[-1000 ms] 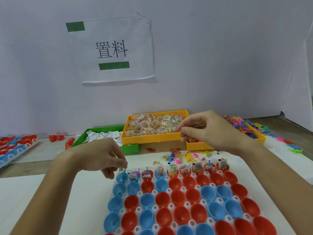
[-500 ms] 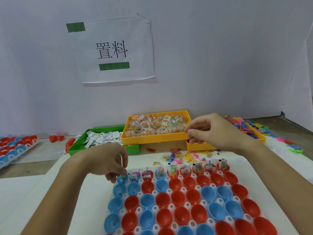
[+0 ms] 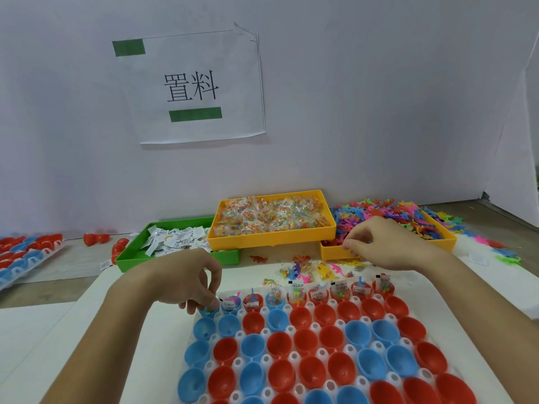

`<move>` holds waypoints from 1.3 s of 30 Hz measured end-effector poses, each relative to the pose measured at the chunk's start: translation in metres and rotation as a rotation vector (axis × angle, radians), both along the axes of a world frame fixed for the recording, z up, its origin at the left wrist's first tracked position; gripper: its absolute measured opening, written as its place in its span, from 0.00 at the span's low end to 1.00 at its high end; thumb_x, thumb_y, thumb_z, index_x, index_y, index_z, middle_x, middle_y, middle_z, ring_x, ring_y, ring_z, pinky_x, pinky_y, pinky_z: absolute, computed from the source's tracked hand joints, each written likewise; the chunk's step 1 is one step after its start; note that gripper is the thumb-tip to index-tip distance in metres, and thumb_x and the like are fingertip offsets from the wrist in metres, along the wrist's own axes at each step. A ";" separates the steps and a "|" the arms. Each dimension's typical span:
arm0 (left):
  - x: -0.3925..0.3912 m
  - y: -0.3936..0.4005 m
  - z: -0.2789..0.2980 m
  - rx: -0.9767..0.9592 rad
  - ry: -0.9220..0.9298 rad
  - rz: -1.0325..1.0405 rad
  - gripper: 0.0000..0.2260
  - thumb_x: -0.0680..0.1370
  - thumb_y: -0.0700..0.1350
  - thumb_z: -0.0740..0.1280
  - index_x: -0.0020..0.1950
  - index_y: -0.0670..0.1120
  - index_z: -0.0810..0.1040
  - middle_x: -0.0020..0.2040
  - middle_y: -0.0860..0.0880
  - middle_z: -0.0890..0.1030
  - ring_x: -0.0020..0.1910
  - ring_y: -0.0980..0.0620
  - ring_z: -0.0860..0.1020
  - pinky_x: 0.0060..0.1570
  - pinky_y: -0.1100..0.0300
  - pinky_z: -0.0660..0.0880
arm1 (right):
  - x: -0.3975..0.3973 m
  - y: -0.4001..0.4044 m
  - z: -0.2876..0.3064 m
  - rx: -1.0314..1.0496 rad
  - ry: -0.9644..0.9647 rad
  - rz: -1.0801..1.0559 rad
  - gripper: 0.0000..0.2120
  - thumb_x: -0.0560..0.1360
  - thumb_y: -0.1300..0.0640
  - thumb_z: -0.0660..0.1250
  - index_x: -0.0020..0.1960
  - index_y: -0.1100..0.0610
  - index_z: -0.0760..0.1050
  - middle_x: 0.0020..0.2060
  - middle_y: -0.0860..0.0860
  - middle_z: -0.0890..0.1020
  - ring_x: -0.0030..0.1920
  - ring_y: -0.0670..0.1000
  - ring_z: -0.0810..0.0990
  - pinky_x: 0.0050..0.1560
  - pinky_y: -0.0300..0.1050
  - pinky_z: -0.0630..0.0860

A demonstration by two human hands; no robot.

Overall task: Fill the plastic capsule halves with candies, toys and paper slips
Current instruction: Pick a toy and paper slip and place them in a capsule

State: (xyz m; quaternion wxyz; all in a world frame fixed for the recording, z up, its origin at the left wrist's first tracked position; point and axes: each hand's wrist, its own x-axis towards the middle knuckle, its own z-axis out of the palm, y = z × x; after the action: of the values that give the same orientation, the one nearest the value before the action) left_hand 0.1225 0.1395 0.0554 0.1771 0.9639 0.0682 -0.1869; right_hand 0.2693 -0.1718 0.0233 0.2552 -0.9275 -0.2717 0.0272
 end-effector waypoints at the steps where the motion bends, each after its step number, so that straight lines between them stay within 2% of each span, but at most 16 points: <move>1: 0.000 0.000 0.000 -0.002 -0.002 0.001 0.06 0.75 0.46 0.74 0.44 0.48 0.78 0.36 0.53 0.85 0.30 0.59 0.80 0.34 0.66 0.76 | 0.000 0.001 -0.001 0.002 0.002 0.002 0.10 0.82 0.51 0.63 0.55 0.51 0.83 0.40 0.39 0.80 0.45 0.39 0.77 0.41 0.31 0.69; 9: -0.005 0.006 0.006 -0.054 -0.030 0.010 0.05 0.76 0.48 0.72 0.47 0.49 0.78 0.36 0.53 0.85 0.33 0.57 0.82 0.36 0.65 0.77 | 0.001 -0.001 0.001 0.011 0.007 0.007 0.10 0.82 0.50 0.63 0.54 0.50 0.83 0.41 0.41 0.82 0.46 0.40 0.79 0.42 0.34 0.70; 12: -0.008 0.012 0.007 -0.047 -0.066 0.018 0.03 0.78 0.47 0.70 0.47 0.49 0.79 0.37 0.52 0.85 0.34 0.56 0.83 0.37 0.64 0.79 | 0.003 -0.005 0.003 0.024 0.002 -0.006 0.09 0.82 0.51 0.64 0.54 0.50 0.83 0.41 0.41 0.82 0.47 0.39 0.77 0.48 0.40 0.70; 17: -0.008 0.014 0.009 -0.027 -0.057 0.013 0.01 0.78 0.45 0.70 0.47 0.49 0.80 0.38 0.52 0.86 0.35 0.57 0.83 0.37 0.65 0.78 | 0.005 -0.008 0.003 0.040 -0.008 -0.016 0.08 0.82 0.51 0.64 0.52 0.48 0.83 0.41 0.41 0.83 0.47 0.38 0.77 0.42 0.31 0.67; 24: -0.005 0.007 0.005 0.055 -0.032 -0.014 0.03 0.78 0.44 0.70 0.44 0.50 0.79 0.37 0.54 0.85 0.34 0.60 0.81 0.35 0.67 0.77 | 0.002 -0.005 0.001 -0.002 -0.007 -0.010 0.09 0.82 0.51 0.64 0.51 0.49 0.83 0.41 0.42 0.83 0.44 0.40 0.79 0.40 0.32 0.69; 27: -0.005 0.007 0.006 0.067 -0.031 -0.017 0.03 0.78 0.45 0.71 0.44 0.49 0.80 0.39 0.53 0.85 0.35 0.59 0.81 0.36 0.67 0.77 | -0.002 -0.002 0.002 -0.043 0.011 -0.005 0.10 0.82 0.51 0.64 0.47 0.51 0.83 0.40 0.46 0.85 0.44 0.48 0.82 0.42 0.40 0.76; 29: -0.006 0.008 0.007 0.051 -0.039 -0.015 0.03 0.78 0.47 0.70 0.45 0.50 0.79 0.39 0.52 0.85 0.36 0.58 0.82 0.37 0.67 0.78 | -0.004 -0.002 0.004 -0.078 0.025 -0.011 0.12 0.82 0.52 0.63 0.49 0.53 0.85 0.41 0.49 0.86 0.45 0.54 0.83 0.47 0.50 0.80; 30: -0.007 0.008 0.008 0.043 -0.047 -0.014 0.03 0.78 0.48 0.70 0.46 0.50 0.79 0.39 0.53 0.85 0.36 0.58 0.82 0.36 0.66 0.78 | -0.004 -0.003 0.004 -0.088 0.029 -0.016 0.12 0.82 0.52 0.63 0.50 0.53 0.85 0.41 0.49 0.86 0.45 0.54 0.83 0.49 0.51 0.80; 32: -0.008 0.009 0.009 0.028 -0.075 -0.002 0.05 0.79 0.52 0.67 0.47 0.51 0.78 0.38 0.54 0.85 0.36 0.58 0.82 0.35 0.66 0.77 | -0.003 -0.006 0.005 -0.107 0.026 -0.028 0.12 0.82 0.52 0.63 0.51 0.53 0.85 0.41 0.47 0.85 0.45 0.53 0.83 0.48 0.50 0.79; 36: -0.007 0.009 0.011 0.034 -0.239 0.040 0.10 0.80 0.57 0.63 0.46 0.52 0.77 0.35 0.54 0.84 0.32 0.60 0.81 0.31 0.67 0.73 | -0.002 -0.006 0.004 -0.115 0.034 -0.021 0.11 0.82 0.53 0.63 0.50 0.50 0.84 0.39 0.41 0.82 0.42 0.42 0.80 0.40 0.36 0.72; 39: -0.005 0.005 0.013 0.038 -0.365 0.023 0.10 0.80 0.58 0.63 0.45 0.54 0.77 0.34 0.55 0.83 0.32 0.60 0.80 0.32 0.67 0.71 | -0.001 -0.004 0.001 -0.102 0.045 0.000 0.11 0.82 0.54 0.63 0.48 0.48 0.83 0.38 0.39 0.80 0.42 0.40 0.78 0.39 0.33 0.69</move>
State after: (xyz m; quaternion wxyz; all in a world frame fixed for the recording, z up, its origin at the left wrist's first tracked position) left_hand 0.1178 0.1446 0.0687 0.1704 0.9841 0.0495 -0.0054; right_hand 0.2686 -0.1754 0.0245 0.2136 -0.9384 -0.2644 0.0620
